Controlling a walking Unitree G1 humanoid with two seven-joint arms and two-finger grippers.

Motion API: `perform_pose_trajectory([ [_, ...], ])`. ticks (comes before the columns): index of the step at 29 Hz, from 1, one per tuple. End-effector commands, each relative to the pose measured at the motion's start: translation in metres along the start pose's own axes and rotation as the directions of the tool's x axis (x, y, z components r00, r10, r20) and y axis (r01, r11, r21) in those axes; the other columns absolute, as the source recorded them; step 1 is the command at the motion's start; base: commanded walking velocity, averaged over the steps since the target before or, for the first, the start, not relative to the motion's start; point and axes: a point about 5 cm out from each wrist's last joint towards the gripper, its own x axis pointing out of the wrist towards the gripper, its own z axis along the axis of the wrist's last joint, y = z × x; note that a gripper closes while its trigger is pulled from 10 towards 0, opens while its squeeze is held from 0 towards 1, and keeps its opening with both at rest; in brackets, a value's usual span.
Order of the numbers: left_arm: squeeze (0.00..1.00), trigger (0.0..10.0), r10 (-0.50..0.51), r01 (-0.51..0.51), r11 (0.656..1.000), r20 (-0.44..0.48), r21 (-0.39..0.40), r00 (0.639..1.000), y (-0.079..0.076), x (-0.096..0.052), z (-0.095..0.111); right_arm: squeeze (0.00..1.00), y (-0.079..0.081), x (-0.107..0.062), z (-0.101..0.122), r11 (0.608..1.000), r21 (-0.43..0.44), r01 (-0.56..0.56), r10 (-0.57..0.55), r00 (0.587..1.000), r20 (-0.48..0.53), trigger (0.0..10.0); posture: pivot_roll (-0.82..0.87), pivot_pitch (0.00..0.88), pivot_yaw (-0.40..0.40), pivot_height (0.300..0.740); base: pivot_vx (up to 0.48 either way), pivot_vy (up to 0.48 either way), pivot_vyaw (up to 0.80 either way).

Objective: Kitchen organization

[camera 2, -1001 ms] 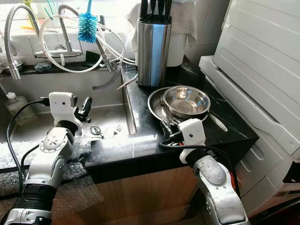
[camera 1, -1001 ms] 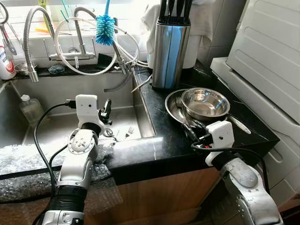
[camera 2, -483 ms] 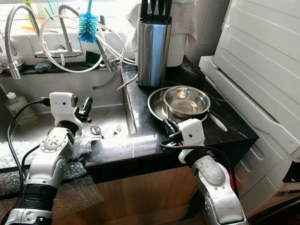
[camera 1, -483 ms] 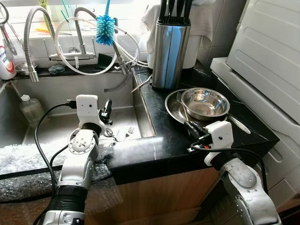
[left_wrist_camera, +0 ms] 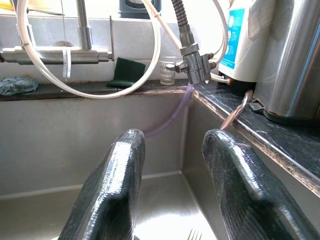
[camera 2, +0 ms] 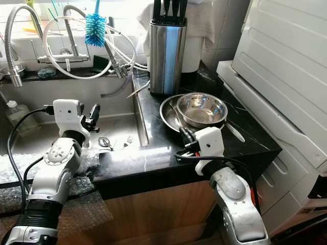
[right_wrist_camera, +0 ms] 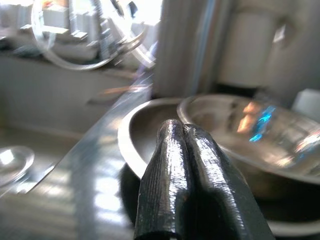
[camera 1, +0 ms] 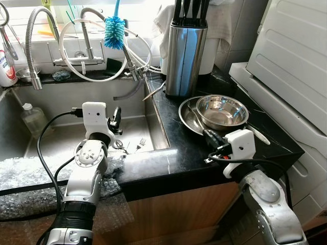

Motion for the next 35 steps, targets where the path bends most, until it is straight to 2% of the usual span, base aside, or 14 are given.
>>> perform_pose_trajectory([
  [1, 0.0, 10.0, -0.005, 0.005, 1.0, 0.029, 0.009, 1.0, -0.002, 0.003, 0.007, 0.0, -0.008, 0.003, 0.013, 0.999, -0.014, 0.048, -0.047, 0.997, 0.055, 10.0, -0.15, 0.0, -0.034, 0.74, 0.0, 0.0, 0.0],
  [4, 0.0, 10.0, -0.006, 0.006, 1.0, 0.028, 0.009, 1.0, -0.003, 0.003, 0.007, 0.0, -0.008, 0.005, 0.018, 0.999, -0.002, 0.051, -0.051, 0.996, 0.07, 10.0, -0.15, 0.0, -0.034, 0.74, 0.0, 0.0, 0.0],
  [7, 0.0, 10.0, -0.006, 0.006, 1.0, 0.033, 0.008, 0.999, -0.004, 0.003, 0.007, 0.0, -0.001, 0.008, 0.021, 1.0, 0.002, 0.006, -0.006, 0.997, 0.08, 10.0, -0.15, 0.0, -0.036, 0.74, 0.0, 0.0, 0.0],
  [13, 0.0, 10.0, -0.002, 0.001, 1.0, 0.038, 0.023, 0.999, -0.001, 0.003, 0.008, 0.0, 0.006, 0.008, 0.017, 1.0, 0.022, -0.006, 0.004, 0.997, 0.071, 10.0, -0.14, 0.0, -0.037, 0.74, 0.0, 0.0, 0.0],
  [16, 0.0, 10.0, 0.001, -0.002, 1.0, 0.041, 0.023, 0.999, -0.001, 0.003, 0.009, 0.0, 0.009, 0.01, 0.025, 0.999, 0.04, -0.011, 0.007, 0.995, 0.104, 10.0, -0.15, 0.0, -0.038, 0.74, 0.0, 0.0, 0.0],
  [22, 0.0, 10.0, 0.003, -0.003, 1.0, 0.042, 0.02, 0.999, -0.001, 0.003, 0.009, 0.0, 0.01, 0.012, 0.031, 0.999, 0.032, -0.005, 0.001, 0.992, 0.128, 10.0, -0.15, 0.0, -0.039, 0.74, 0.0, 0.0, 0.0],
  [25, 0.0, 10.0, 0.004, -0.004, 1.0, 0.043, 0.015, 0.999, -0.002, 0.003, 0.009, 0.0, 0.008, 0.013, 0.042, 0.999, 0.038, 0.037, -0.043, 0.981, 0.19, 10.0, -0.15, 0.0, -0.041, 0.74, 0.0, 0.0, 0.0],
  [31, 0.0, 10.0, 0.005, -0.006, 1.0, 0.044, 0.009, 0.999, -0.003, 0.003, 0.009, 0.0, 0.01, 0.015, 0.049, 0.999, 0.03, 0.043, -0.048, 0.976, 0.213, 10.0, -0.15, 0.0, -0.044, 0.74, 0.0, 0.0, 0.0],
  [33, 0.0, 10.0, 0.008, -0.008, 1.0, 0.043, 0.004, 0.999, -0.003, 0.003, 0.008, 0.0, 0.012, 0.015, 0.05, 0.999, 0.031, 0.034, -0.04, 0.975, 0.22, 10.0, -0.15, 0.0, -0.045, 0.74, 0.0, 0.0, 0.0],
  [35, 0.0, 10.0, 0.01, -0.01, 1.0, 0.039, -0.009, 0.999, -0.003, 0.003, 0.008, 0.0, 0.022, 0.015, 0.054, 0.995, 0.085, -0.052, 0.03, 0.967, 0.252, 10.0, -0.15, 0.0, -0.046, 0.74, 0.0, 0.0, 0.0],
])
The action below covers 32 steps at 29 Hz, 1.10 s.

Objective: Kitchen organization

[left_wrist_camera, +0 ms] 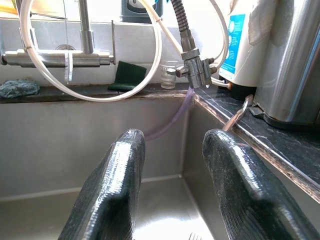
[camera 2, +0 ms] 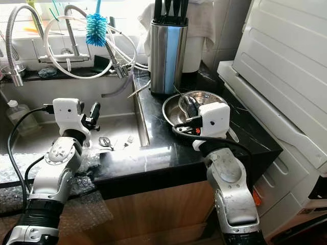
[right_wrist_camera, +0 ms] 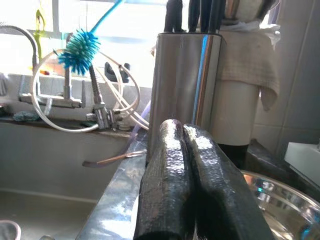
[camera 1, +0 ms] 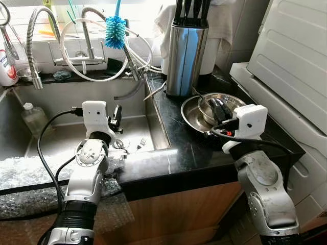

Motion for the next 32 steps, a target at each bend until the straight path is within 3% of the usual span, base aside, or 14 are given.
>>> perform_pose_trajectory([
  [1, 0.0, 10.0, 0.003, -0.003, 1.0, 0.024, -0.003, 1.0, -0.001, 0.002, 0.006, 0.0, 0.013, 0.002, 0.015, 0.993, 0.073, -0.095, 0.09, 0.993, 0.077, 10.0, -0.15, 0.0, -0.046, 0.74, 0.0, 0.0, 0.0],
  [2, 0.0, 10.0, 0.004, -0.003, 1.0, 0.024, -0.012, 1.0, -0.002, 0.002, 0.006, 0.0, 0.019, 0.001, 0.015, 0.98, 0.131, -0.153, 0.143, 0.986, 0.085, 10.0, -0.15, 0.0, -0.047, 0.74, 0.0, 0.0, 0.0],
  [4, 0.0, 10.0, 0.003, -0.003, 1.0, 0.024, -0.015, 1.0, -0.002, 0.002, 0.006, 0.0, 0.023, 0.0, 0.016, 0.97, 0.162, -0.183, 0.17, 0.981, 0.09, 10.0, -0.15, 0.0, -0.048, 0.74, 0.0, 0.0, 0.0],
  [11, 0.0, 10.0, -0.001, 0.001, 1.0, 0.04, -0.024, 0.999, -0.002, 0.002, 0.008, 0.0, 0.029, -0.003, 0.014, 0.949, 0.219, -0.226, 0.213, 0.974, 0.082, 10.0, -0.15, 0.0, -0.048, 0.74, 0.0, 0.0, 0.0],
  [14, 0.0, 10.0, -0.028, 0.024, 0.998, 0.078, 0.054, 0.997, -0.004, 0.002, 0.013, 0.0, 0.029, -0.003, 0.012, 0.921, 0.319, -0.222, 0.208, 0.975, 0.079, 10.0, -0.15, 0.0, -0.049, 0.74, 0.0, 0.0, 0.0],
  [17, 0.0, 10.0, -0.031, 0.012, 0.993, 0.165, 0.115, 0.986, -0.005, 0.0, 0.025, 0.0, 0.028, 0.0, 0.017, 0.864, 0.459, -0.208, 0.177, 0.978, 0.109, 10.0, -0.15, 0.0, -0.051, 0.74, 0.0, 0.0, 0.0],
  [26, 0.0, 10.0, -0.149, 0.077, 0.956, 0.245, 0.283, 0.958, -0.016, -0.006, 0.037, 0.0, 0.032, 0.004, 0.023, 0.803, 0.54, -0.251, 0.211, 0.968, 0.135, 10.0, -0.15, 0.0, -0.051, 0.74, 0.0, 0.0, 0.0],
  [30, 0.0, 10.0, -0.245, 0.121, 0.904, 0.263, 0.41, 0.933, -0.021, -0.009, 0.04, 0.0, 0.031, 0.003, 0.021, 0.788, 0.557, -0.264, 0.239, 0.964, 0.119, 10.0, -0.15, 0.0, -0.052, 0.74, 0.0, 0.0, 0.0],
  [32, 0.0, 10.0, -0.26, 0.13, 0.897, 0.267, 0.423, 0.928, -0.022, -0.009, 0.04, 0.0, 0.033, 0.003, 0.021, 0.783, 0.555, -0.281, 0.262, 0.958, 0.116, 10.0, -0.15, 0.0, -0.053, 0.74, 0.0, 0.0, 0.0],
])
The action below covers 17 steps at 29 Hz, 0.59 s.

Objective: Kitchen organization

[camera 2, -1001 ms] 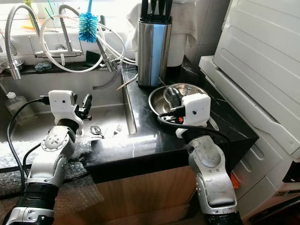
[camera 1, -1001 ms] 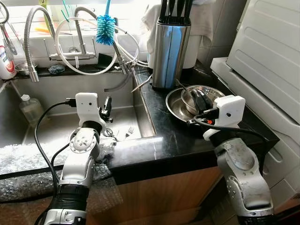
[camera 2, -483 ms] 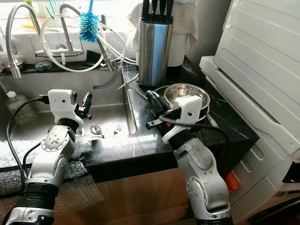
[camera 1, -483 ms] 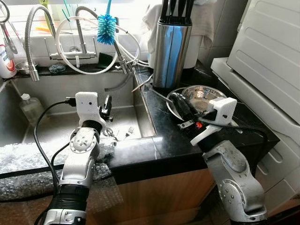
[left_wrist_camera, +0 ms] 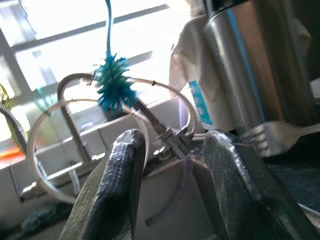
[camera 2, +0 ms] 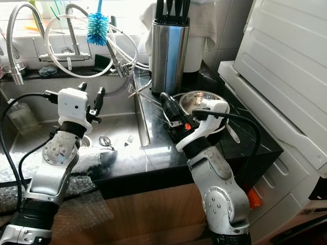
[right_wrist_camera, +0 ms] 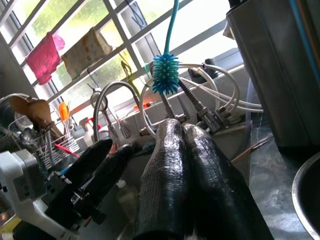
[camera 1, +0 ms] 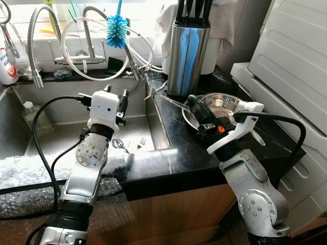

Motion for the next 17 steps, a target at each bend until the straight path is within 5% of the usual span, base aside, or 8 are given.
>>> perform_pose_trajectory([
  [1, 0.0, 10.0, -0.027, 0.027, 0.999, 0.027, 0.021, 0.999, -0.004, 0.0, 0.005, 0.0, 0.006, 0.002, 0.007, 0.999, -0.009, -0.04, 0.04, 0.999, 0.012, 10.0, -0.15, 0.0, -0.053, 0.74, 0.0, 0.0, 0.0],
  [17, 0.0, 10.0, -0.205, 0.199, 0.975, 0.055, 0.098, 0.977, -0.023, -0.003, 0.006, 0.0, 0.007, 0.003, 0.005, 0.996, -0.077, -0.052, 0.051, 0.999, -0.008, 10.0, -0.15, 0.0, -0.044, 0.74, 0.0, 0.0, 0.0],
])
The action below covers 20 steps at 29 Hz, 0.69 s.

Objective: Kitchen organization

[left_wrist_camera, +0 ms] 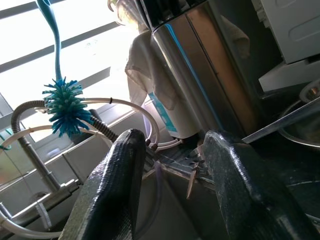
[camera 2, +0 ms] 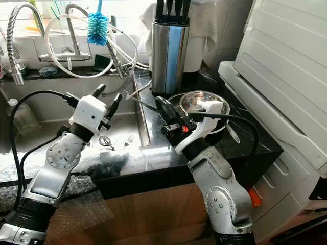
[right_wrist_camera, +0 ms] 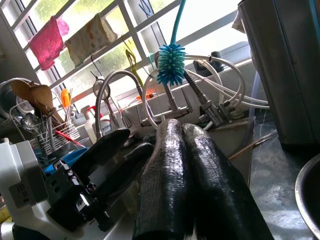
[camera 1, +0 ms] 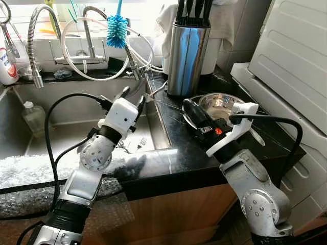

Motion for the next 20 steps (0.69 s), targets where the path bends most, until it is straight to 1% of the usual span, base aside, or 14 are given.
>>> perform_pose_trajectory([
  [1, 0.0, 10.0, -0.038, 0.037, 0.999, 0.02, 0.015, 0.999, -0.006, -0.001, 0.003, 0.0, 0.005, 0.003, 0.006, 0.999, -0.037, -0.028, 0.029, 0.999, 0.025, 10.0, -0.15, 0.0, -0.044, 0.74, 0.0, 0.0, 0.0],
  [8, 0.0, 10.0, -0.094, 0.094, 0.995, 0.023, 0.022, 0.995, -0.012, -0.001, 0.002, 0.0, 0.007, 0.004, 0.005, 0.997, -0.06, -0.041, 0.043, 0.999, 0.028, 10.0, -0.15, 0.0, -0.037, 0.74, 0.0, 0.0, 0.0],
  [20, 0.0, 10.0, -0.109, 0.109, 0.994, 0.033, 0.011, 0.993, -0.014, 0.001, 0.004, 0.0, 0.016, 0.009, 0.0, 0.995, -0.027, -0.097, 0.098, 0.995, 0.017, 10.0, -0.14, 0.0, -0.027, 0.74, 0.0, 0.0, 0.0],
])
